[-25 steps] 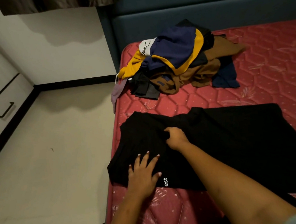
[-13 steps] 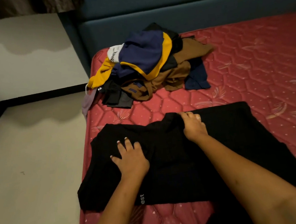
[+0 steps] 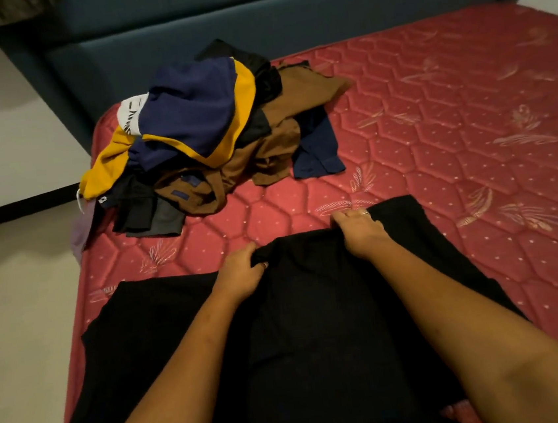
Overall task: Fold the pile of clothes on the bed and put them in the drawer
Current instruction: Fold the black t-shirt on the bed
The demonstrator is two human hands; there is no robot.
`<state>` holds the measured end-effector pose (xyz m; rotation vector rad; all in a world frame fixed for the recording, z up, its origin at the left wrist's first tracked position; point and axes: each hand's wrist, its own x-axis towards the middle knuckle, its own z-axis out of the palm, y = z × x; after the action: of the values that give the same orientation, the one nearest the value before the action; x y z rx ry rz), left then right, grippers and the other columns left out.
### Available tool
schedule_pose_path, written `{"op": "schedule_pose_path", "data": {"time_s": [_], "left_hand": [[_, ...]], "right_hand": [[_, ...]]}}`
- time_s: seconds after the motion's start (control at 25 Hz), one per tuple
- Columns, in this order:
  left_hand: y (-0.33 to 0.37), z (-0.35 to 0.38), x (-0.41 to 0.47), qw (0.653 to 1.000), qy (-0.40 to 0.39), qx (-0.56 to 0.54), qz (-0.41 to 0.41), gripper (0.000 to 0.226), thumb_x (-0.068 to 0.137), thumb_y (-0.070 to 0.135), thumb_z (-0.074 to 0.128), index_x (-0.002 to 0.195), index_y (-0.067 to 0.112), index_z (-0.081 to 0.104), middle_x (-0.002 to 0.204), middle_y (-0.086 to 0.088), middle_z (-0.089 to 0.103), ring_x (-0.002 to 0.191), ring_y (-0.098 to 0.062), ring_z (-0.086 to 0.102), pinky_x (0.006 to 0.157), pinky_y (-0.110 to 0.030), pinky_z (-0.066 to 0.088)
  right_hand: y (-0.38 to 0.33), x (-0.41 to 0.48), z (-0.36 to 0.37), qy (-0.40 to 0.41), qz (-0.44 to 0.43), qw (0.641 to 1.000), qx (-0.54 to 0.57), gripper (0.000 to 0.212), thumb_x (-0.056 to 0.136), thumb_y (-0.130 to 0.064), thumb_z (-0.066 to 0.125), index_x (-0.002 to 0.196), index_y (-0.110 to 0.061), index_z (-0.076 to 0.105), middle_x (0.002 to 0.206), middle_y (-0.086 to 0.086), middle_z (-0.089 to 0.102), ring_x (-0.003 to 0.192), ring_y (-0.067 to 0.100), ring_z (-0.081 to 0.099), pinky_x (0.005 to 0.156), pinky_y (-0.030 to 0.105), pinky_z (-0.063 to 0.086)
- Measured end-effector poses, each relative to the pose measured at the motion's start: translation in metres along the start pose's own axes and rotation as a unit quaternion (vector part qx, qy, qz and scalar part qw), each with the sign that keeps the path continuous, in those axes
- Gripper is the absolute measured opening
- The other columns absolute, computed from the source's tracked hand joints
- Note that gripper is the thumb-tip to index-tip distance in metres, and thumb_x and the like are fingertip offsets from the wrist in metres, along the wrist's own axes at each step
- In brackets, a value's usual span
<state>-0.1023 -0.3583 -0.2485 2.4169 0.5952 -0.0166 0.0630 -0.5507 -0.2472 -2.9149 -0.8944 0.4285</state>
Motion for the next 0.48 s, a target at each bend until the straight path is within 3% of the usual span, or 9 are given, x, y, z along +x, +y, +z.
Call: {"op": "schedule_pose_path", "data": {"time_s": [0.08,0.12,0.2,0.32,0.48], "left_hand": [[-0.003,-0.011,-0.008,0.995,0.011,-0.096,0.030,0.023,0.085,0.008,0.065,0.076,0.020,0.048,0.075,0.000,0.056,0.077,-0.018,0.053,0.063,-0.024,0.037],[-0.005,-0.018,-0.013,0.995,0.024,-0.086,0.050,0.023,0.082,0.012,0.068,0.077,0.019,0.047,0.072,0.003,0.055,0.074,-0.016,0.052,0.063,-0.027,0.038],[-0.008,-0.028,-0.024,0.994,0.055,0.015,0.093,0.023,0.079,0.021,0.073,0.088,0.015,0.052,0.080,0.001,0.061,0.077,-0.018,0.058,0.069,-0.032,0.042],[0.001,-0.037,-0.049,0.962,0.072,0.198,0.173,0.028,0.079,0.032,0.069,0.099,0.016,0.057,0.094,-0.002,0.067,0.092,-0.024,0.062,0.078,-0.036,0.037],[0.021,-0.037,-0.092,0.897,-0.060,0.391,0.197,0.030,0.084,0.031,0.058,0.114,0.026,0.056,0.114,0.005,0.062,0.116,-0.020,0.047,0.089,-0.035,0.031]], "right_hand": [[0.009,-0.004,-0.005,0.006,-0.021,0.999,-0.050,0.041,0.090,-0.009,0.047,0.129,-0.018,0.046,0.134,0.009,0.046,0.124,0.031,0.041,0.094,0.047,0.041],[0.013,-0.009,-0.008,0.023,-0.027,0.994,-0.099,0.039,0.090,-0.011,0.049,0.128,-0.017,0.050,0.132,0.008,0.047,0.124,0.030,0.041,0.094,0.045,0.041],[0.026,-0.024,-0.015,0.073,-0.019,0.981,-0.180,0.035,0.090,-0.018,0.052,0.125,-0.019,0.056,0.134,0.005,0.044,0.127,0.027,0.037,0.095,0.043,0.040],[0.047,-0.063,-0.021,0.116,-0.021,0.967,-0.227,0.031,0.092,-0.024,0.050,0.122,-0.024,0.059,0.145,0.002,0.032,0.136,0.029,0.025,0.096,0.044,0.037],[0.084,-0.124,-0.016,0.101,-0.027,0.952,-0.289,0.027,0.093,-0.026,0.050,0.115,-0.024,0.066,0.147,0.000,0.036,0.142,0.031,0.023,0.100,0.053,0.032]]}}
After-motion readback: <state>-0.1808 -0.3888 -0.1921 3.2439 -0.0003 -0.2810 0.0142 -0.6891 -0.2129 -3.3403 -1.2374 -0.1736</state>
